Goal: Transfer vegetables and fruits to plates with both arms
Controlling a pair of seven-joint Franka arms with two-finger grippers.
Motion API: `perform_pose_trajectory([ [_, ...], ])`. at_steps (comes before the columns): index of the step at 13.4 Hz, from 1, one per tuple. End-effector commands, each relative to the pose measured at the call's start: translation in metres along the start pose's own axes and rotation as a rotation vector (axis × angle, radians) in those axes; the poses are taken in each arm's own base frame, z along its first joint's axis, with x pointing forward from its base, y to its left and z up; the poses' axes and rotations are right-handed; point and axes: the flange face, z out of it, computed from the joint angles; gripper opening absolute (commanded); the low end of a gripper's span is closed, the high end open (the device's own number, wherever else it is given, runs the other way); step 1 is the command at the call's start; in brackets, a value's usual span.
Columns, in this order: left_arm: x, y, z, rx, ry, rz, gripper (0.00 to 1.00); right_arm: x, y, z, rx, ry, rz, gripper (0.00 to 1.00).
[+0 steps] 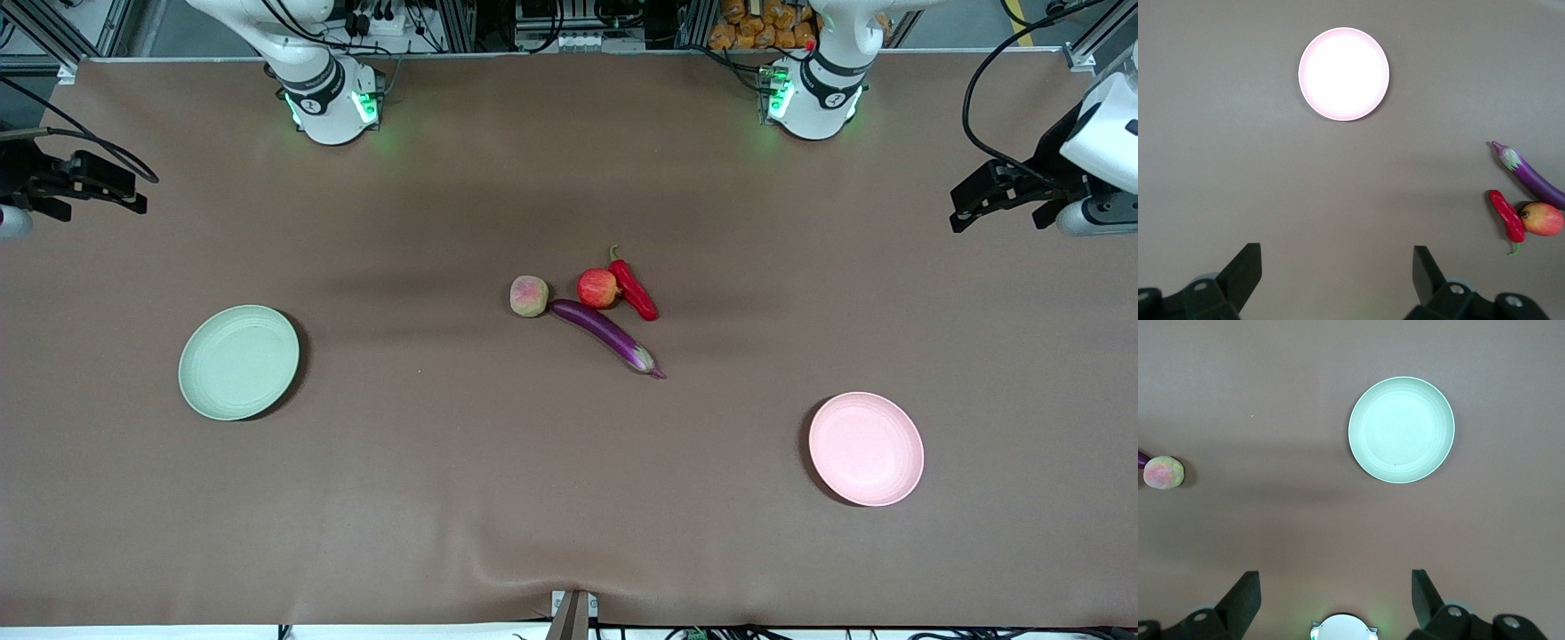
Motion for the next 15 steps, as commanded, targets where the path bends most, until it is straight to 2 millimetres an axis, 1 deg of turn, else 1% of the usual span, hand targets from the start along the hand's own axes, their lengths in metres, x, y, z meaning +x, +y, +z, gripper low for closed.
perform_pose_trajectory([
  [1, 0.001, -0.001, -0.005, 0.018, -0.008, 0.023, 1.0, -0.003, 0.002, -0.002, 0.012, 0.004, 0.01, 1.0],
  [4, 0.002, -0.003, -0.003, 0.018, -0.011, 0.018, 1.0, -0.003, 0.002, -0.002, 0.012, 0.004, 0.01, 1.0],
  [8, 0.011, -0.002, 0.011, 0.011, -0.03, 0.003, 1.0, -0.003, 0.003, -0.001, 0.013, 0.001, 0.013, 1.0],
  [11, 0.014, 0.002, 0.017, 0.011, -0.029, -0.004, 1.0, -0.003, 0.002, -0.001, 0.013, 0.001, 0.011, 1.0],
  [12, 0.016, 0.006, 0.021, 0.01, -0.02, -0.045, 1.0, -0.003, 0.003, 0.0, 0.013, 0.0, 0.013, 1.0],
  [15, 0.03, 0.05, 0.055, 0.001, -0.032, -0.194, 1.0, -0.003, 0.003, 0.0, 0.013, 0.0, 0.013, 1.0],
])
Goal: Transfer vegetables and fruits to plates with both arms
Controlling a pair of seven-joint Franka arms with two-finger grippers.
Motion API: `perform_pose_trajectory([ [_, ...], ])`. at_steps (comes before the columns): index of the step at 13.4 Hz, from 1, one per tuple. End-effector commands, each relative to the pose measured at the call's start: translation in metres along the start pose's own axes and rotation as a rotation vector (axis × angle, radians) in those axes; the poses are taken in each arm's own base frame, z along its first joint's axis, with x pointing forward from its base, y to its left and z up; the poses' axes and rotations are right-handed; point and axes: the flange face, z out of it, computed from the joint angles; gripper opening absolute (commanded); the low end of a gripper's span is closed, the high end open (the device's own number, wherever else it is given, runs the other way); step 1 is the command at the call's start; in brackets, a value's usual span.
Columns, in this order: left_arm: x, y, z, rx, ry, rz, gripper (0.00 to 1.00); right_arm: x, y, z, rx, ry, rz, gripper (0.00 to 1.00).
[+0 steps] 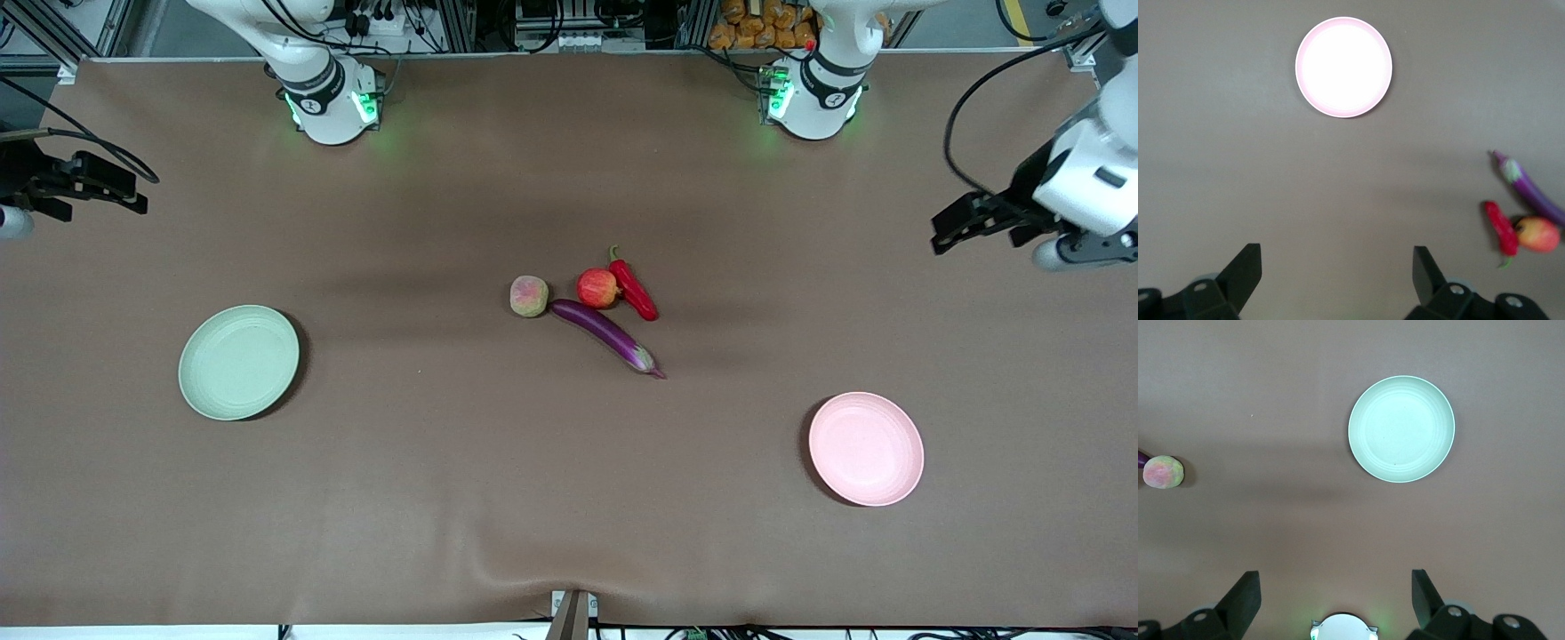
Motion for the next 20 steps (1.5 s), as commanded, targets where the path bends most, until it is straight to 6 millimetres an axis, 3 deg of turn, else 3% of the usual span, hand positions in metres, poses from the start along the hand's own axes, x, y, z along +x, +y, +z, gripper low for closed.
perform_pose_trajectory([
  [1, 0.015, 0.044, 0.034, -0.003, 0.002, -0.103, 1.0, -0.003, 0.003, -0.001, 0.013, 0.002, 0.012, 1.0],
  [3, 0.027, 0.078, 0.07, -0.016, 0.003, -0.17, 1.0, -0.003, 0.003, -0.002, 0.013, 0.003, 0.012, 1.0],
  [5, 0.032, 0.129, 0.115, -0.002, 0.016, -0.28, 1.0, -0.003, 0.003, -0.002, 0.013, 0.003, 0.012, 1.0],
  [8, 0.026, 0.213, 0.2, 0.025, 0.055, -0.415, 1.0, -0.003, 0.003, -0.001, 0.013, 0.002, 0.012, 1.0],
  [12, 0.007, 0.311, 0.274, -0.008, 0.028, -0.624, 1.0, -0.002, 0.004, -0.001, 0.013, 0.0, 0.014, 1.0],
  [16, -0.04, 0.363, 0.35, 0.009, -0.012, -0.654, 1.0, -0.003, 0.004, -0.001, 0.013, 0.002, 0.014, 1.0],
  [18, -0.054, 0.374, 0.379, 0.027, -0.029, -0.655, 1.0, -0.002, 0.004, -0.001, 0.013, 0.0, 0.014, 1.0],
  [20, -0.06, 0.376, 0.392, 0.041, -0.04, -0.658, 0.99, -0.001, 0.004, 0.001, 0.014, -0.003, 0.014, 1.0],
])
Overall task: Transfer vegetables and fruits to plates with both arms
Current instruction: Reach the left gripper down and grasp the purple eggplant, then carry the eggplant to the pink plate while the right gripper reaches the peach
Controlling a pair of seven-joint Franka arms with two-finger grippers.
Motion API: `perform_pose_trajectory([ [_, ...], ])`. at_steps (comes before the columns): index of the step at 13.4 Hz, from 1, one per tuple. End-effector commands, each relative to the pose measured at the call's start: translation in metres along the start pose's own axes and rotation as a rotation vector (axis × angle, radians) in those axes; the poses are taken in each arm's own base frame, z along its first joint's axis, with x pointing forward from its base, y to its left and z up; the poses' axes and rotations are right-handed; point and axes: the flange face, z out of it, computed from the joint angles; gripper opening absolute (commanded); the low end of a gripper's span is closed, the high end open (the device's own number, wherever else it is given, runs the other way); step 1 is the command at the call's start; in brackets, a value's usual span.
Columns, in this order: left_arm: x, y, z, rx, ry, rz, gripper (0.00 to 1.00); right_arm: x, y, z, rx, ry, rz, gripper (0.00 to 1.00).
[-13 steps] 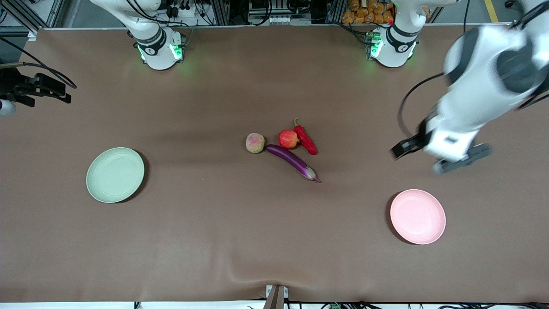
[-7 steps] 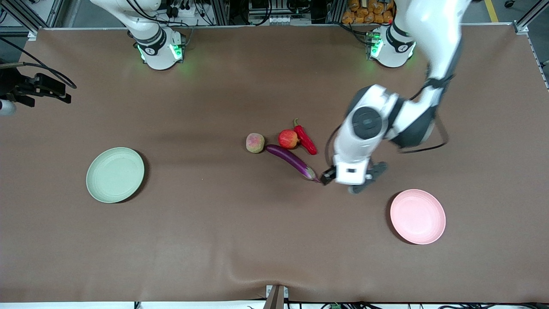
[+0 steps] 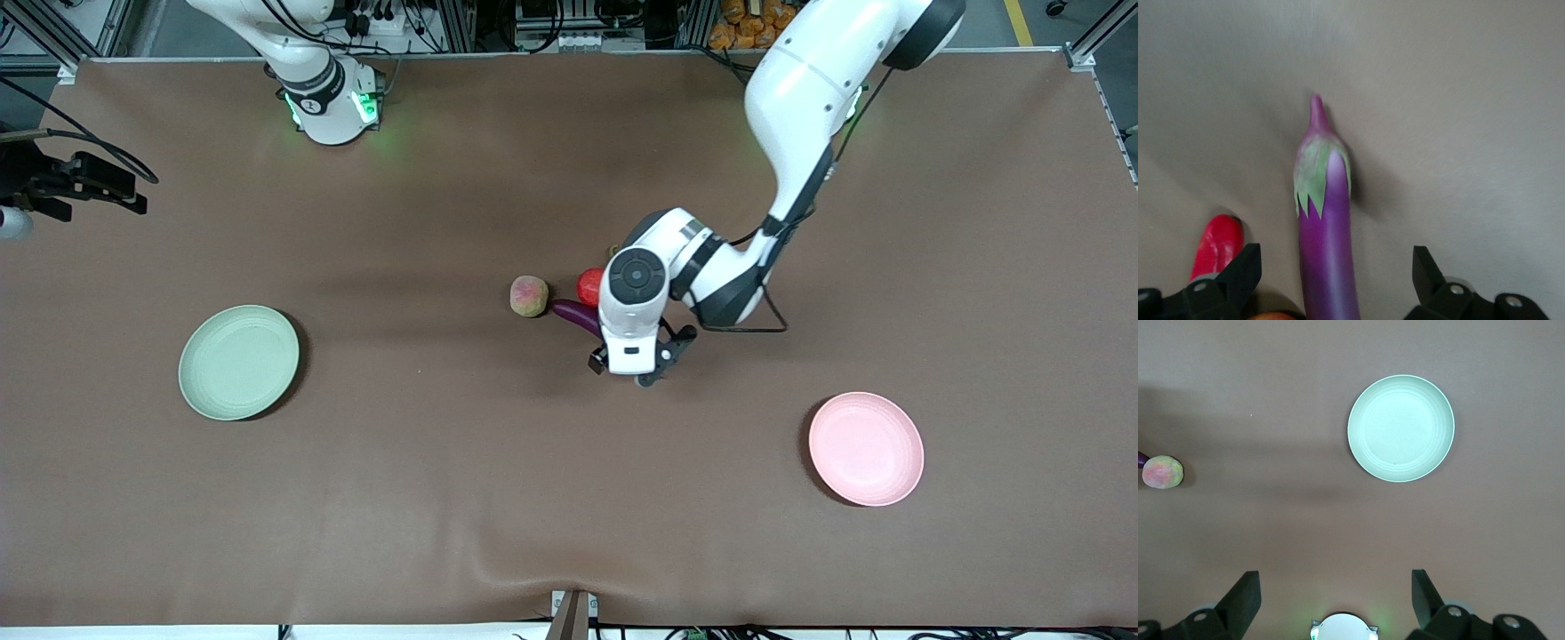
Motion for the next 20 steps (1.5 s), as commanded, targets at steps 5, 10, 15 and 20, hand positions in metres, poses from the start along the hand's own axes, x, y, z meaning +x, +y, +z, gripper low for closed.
perform_pose_trajectory([
  [5, -0.01, 0.005, 0.029, 0.012, 0.0, -0.004, 0.43, 0.023, 0.012, 0.028, 0.009, -0.066, 0.015, 1.0],
  [10, 0.014, 0.01, 0.006, -0.045, 0.021, -0.006, 0.0, 0.077, 0.026, 0.101, -0.018, -0.167, 0.014, 1.0],
  [15, 0.188, -0.018, -0.056, -0.106, 0.123, 0.091, 0.0, 0.1, -0.034, 0.14, 0.107, -0.204, 0.224, 1.0],
  [20, 0.332, -0.1, -0.082, -0.019, 0.124, 0.306, 0.0, 0.106, -0.167, 0.189, 0.053, -0.277, 0.547, 1.0],
])
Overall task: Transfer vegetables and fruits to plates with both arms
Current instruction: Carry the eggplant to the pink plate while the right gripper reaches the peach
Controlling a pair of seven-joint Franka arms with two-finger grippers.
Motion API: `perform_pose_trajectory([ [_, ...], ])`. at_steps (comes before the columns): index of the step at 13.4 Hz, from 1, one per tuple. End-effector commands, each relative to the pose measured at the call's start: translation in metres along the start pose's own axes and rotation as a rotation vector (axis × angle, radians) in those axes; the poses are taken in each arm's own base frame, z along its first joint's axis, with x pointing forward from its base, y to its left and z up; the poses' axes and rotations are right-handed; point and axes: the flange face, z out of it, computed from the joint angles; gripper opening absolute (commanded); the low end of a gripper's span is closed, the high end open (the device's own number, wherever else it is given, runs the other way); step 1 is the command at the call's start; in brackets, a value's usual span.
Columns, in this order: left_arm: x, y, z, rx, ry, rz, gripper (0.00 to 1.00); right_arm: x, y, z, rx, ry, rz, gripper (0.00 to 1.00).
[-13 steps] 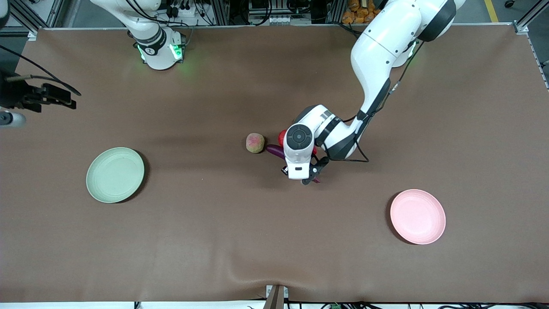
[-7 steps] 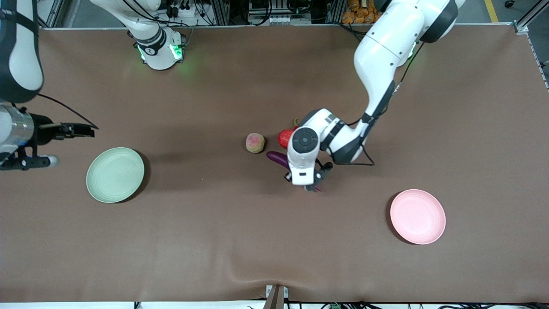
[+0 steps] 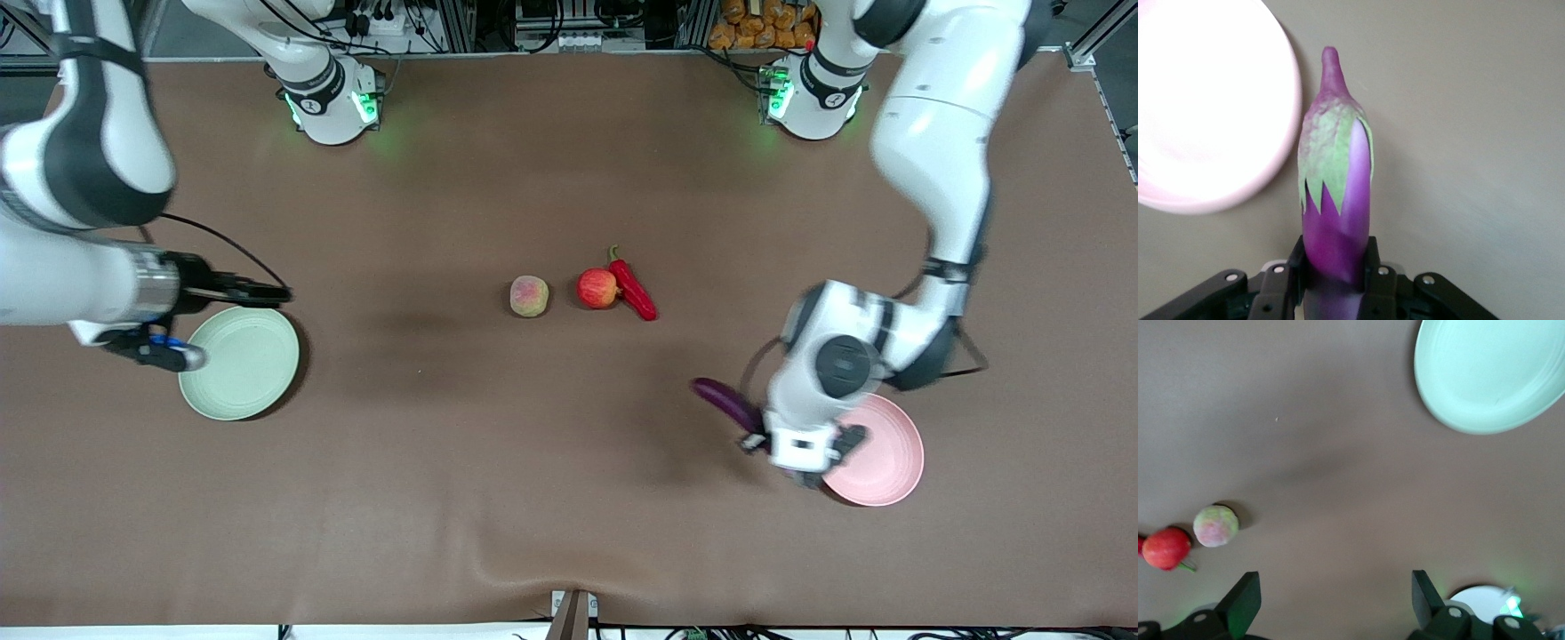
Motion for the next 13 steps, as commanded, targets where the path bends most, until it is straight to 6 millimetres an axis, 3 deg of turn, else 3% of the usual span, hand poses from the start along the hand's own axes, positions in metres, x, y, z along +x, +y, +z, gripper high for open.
perform_pose_trajectory([
  [1, 0.035, -0.046, -0.017, 0.036, -0.004, 0.119, 0.0, -0.019, -0.07, 0.053, -0.023, 0.015, 0.148, 1.0],
  [4, 0.069, -0.1, 0.003, 0.061, -0.05, 0.225, 0.0, -0.051, -0.138, 0.123, -0.003, 0.075, 0.24, 1.0],
  [7, 0.083, -0.128, 0.023, 0.069, -0.087, 0.298, 0.0, -0.093, -0.219, 0.203, 0.03, 0.126, 0.326, 1.0],
  [9, 0.085, -0.136, 0.027, 0.065, -0.101, 0.331, 0.01, -0.105, -0.25, 0.247, 0.077, 0.162, 0.368, 1.0],
  [10, 0.084, -0.136, 0.03, 0.064, -0.106, 0.337, 0.12, -0.105, -0.256, 0.264, 0.083, 0.167, 0.376, 1.0],
  [11, 0.086, -0.138, 0.032, 0.066, -0.106, 0.337, 0.3, -0.106, -0.26, 0.28, 0.075, 0.166, 0.373, 1.0],
  [13, 0.087, -0.138, 0.029, 0.059, -0.103, 0.329, 1.0, -0.108, -0.257, 0.302, 0.036, 0.159, 0.371, 1.0],
])
